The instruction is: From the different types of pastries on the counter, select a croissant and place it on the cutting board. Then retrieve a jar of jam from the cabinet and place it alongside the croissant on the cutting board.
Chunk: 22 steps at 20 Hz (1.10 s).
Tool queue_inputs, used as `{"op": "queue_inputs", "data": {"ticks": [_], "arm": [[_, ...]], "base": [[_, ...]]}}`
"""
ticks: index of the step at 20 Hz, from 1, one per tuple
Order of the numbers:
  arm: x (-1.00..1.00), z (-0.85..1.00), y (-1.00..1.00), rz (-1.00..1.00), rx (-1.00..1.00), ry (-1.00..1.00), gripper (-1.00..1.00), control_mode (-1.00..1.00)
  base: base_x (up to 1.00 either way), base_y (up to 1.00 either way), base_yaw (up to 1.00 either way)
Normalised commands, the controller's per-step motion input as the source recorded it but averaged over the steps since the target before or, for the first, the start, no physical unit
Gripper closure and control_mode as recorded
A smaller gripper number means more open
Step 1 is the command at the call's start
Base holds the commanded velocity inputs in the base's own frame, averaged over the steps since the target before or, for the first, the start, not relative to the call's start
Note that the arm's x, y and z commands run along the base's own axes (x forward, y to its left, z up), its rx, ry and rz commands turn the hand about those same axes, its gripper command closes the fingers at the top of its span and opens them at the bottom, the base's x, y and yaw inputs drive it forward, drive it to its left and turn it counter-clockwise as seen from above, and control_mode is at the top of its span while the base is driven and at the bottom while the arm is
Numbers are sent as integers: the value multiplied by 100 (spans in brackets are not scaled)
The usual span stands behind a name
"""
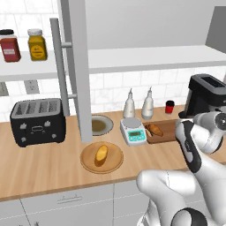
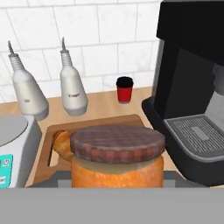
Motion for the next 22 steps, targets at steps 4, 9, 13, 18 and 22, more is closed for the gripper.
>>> {"op": "queue_inputs", "data": {"ticks": [4,9,13,18,22], "arm": [[2,-15,1,0,0,0,100,-100],[0,-3,13,-1,0,0,100,-100],[0,-4,14,-3,0,0,100,-100],[0,-20,0,0,-1,-11,100,-100],[0,-36,0,0,-10,-24,100,-100]], "base": [[0,0,0],[0,0,0],[0,0,0],[0,0,0],[0,0,0]]}}
